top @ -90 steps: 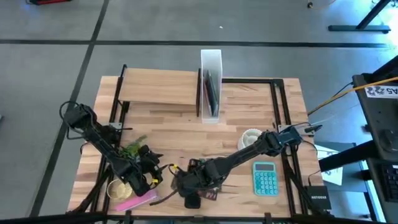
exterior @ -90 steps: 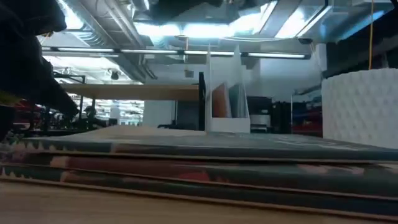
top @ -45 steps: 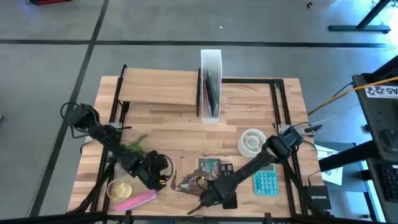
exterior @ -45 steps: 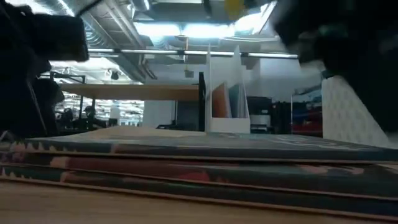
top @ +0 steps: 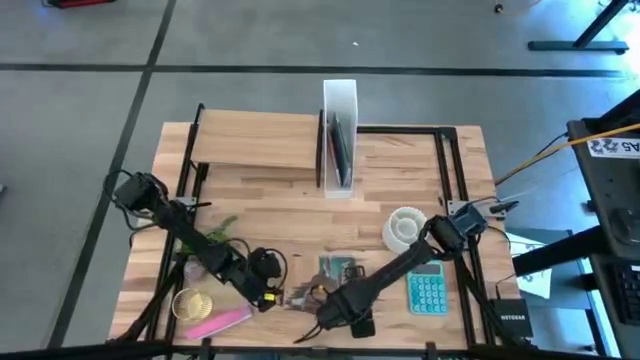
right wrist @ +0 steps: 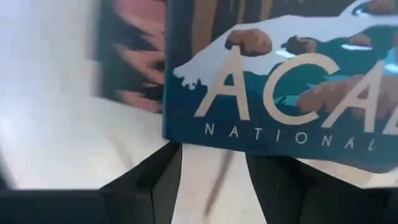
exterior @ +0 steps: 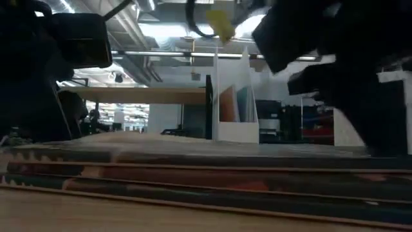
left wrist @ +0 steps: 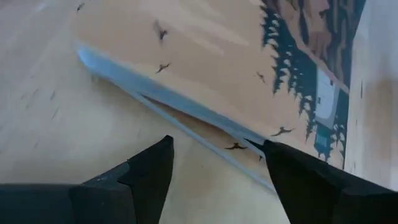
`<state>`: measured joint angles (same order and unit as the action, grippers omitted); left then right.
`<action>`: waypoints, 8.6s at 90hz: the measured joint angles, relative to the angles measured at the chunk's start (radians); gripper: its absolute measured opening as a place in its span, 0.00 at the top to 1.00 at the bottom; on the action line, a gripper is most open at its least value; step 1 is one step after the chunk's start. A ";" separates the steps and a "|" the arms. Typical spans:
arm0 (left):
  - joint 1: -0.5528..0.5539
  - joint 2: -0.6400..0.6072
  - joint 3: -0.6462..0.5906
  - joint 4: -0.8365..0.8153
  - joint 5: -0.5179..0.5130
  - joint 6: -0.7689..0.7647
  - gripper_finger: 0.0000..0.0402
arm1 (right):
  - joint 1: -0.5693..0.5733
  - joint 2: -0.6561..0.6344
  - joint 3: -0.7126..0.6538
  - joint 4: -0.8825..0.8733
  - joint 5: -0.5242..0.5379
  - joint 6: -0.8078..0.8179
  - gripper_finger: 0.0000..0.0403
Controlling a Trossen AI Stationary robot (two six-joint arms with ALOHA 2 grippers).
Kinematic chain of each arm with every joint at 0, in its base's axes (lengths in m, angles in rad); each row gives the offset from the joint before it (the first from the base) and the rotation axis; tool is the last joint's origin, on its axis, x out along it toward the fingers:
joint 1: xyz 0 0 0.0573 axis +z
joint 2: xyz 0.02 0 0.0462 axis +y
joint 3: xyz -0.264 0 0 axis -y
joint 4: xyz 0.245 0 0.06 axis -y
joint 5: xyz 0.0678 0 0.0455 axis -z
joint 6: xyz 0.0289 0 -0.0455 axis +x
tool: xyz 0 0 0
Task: Stock shelves
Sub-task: Remove the brown book from the white bookshelf, then remove the purple book from the white bookshelf
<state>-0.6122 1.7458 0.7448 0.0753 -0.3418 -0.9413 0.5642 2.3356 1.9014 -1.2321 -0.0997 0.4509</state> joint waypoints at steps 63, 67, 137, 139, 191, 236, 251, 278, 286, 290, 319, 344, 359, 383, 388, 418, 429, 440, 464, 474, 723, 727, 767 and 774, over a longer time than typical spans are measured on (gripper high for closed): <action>-0.019 -0.070 0.002 -0.185 -0.025 -0.101 0.41 | 0.068 -0.010 -0.045 0.083 0.030 0.059 0.60; -0.023 -0.062 0.002 -0.178 -0.030 -0.103 0.41 | 0.068 -0.010 -0.046 0.092 0.040 0.054 0.60; -0.051 -0.100 0.008 -0.225 -0.020 -0.142 0.41 | 0.055 -0.011 -0.029 0.079 0.161 0.061 0.60; -0.055 -0.100 0.008 -0.225 -0.021 -0.142 0.41 | 0.054 -0.011 -0.029 0.080 0.161 0.061 0.60; -0.076 -0.096 -0.001 -0.226 -0.080 -0.173 0.41 | 0.106 -0.136 -0.029 -0.011 0.319 0.072 0.60; -0.082 -0.098 -0.001 -0.224 -0.120 -0.167 0.41 | 0.030 -0.335 -0.030 -0.158 1.081 0.073 0.60; -0.094 -0.099 -0.002 -0.222 -0.143 -0.158 0.41 | -0.096 -0.365 -0.030 -0.155 1.054 -0.044 0.60; -0.136 -0.099 -0.002 -0.220 -0.223 -0.160 0.41 | -0.186 -0.552 -0.272 0.368 0.628 -0.280 0.60; -0.143 -0.099 -0.002 -0.220 -0.229 -0.162 0.41 | -0.184 -0.647 -0.462 0.620 0.580 -0.302 0.60; -0.143 -0.099 -0.002 -0.218 -0.230 -0.163 0.41 | -0.184 -0.700 -0.558 0.753 0.589 -0.303 0.60; -0.122 -0.099 -0.002 -0.215 -0.247 -0.169 0.41 | -0.283 -0.794 -0.961 1.412 0.994 -0.328 0.59; -0.096 -0.100 -0.002 -0.213 -0.246 -0.174 0.41 | -0.404 -0.672 -0.953 1.424 1.106 -0.327 0.59; -0.096 -0.100 -0.002 -0.213 -0.246 -0.177 0.41 | -0.452 -0.635 -0.946 1.425 1.160 -0.320 0.59; -0.096 -0.100 -0.002 -0.213 -0.246 -0.177 0.41 | -0.517 -0.599 -0.944 1.417 1.039 -0.221 0.59; -0.096 -0.100 -0.002 -0.213 -0.246 -0.178 0.41 | -0.522 -0.599 -0.944 1.415 1.041 -0.206 0.60; -0.094 -0.100 -0.002 -0.213 -0.246 -0.177 0.41 | -0.541 -0.594 -0.948 1.384 1.023 -0.163 0.64; -0.094 -0.100 -0.002 -0.213 -0.246 -0.178 0.41 | -0.554 -0.595 -0.947 1.367 1.015 -0.142 0.68; -0.094 -0.100 -0.001 -0.213 -0.246 -0.177 0.41 | -0.561 -0.595 -0.948 1.348 1.005 -0.109 0.81; -0.094 -0.100 -0.001 -0.213 -0.246 -0.173 0.41 | -0.540 -0.598 -0.948 1.361 1.108 -0.108 0.98; -0.094 -0.100 -0.001 -0.213 -0.251 -0.159 0.41 | -0.506 -0.624 -0.939 1.377 1.192 -0.151 0.99; -0.168 -0.307 0.064 -0.221 -0.346 0.234 0.41 | 0.226 -0.354 -0.669 0.986 0.718 -0.512 0.97; -0.168 -0.293 0.064 -0.230 -0.346 0.212 0.41 | 0.227 -0.354 -0.669 0.987 0.716 -0.509 0.97; -0.168 -0.243 0.064 -0.245 -0.342 0.146 0.41 | 0.227 -0.354 -0.670 0.917 0.648 -0.496 0.97; -0.168 -0.243 0.064 -0.245 -0.342 0.146 0.41 | 0.227 -0.354 -0.670 0.917 0.648 -0.481 0.97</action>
<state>-0.7807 1.5032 0.8085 -0.1695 -0.6841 -0.7952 0.7914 1.9812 1.2316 -0.3155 0.5481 -0.0302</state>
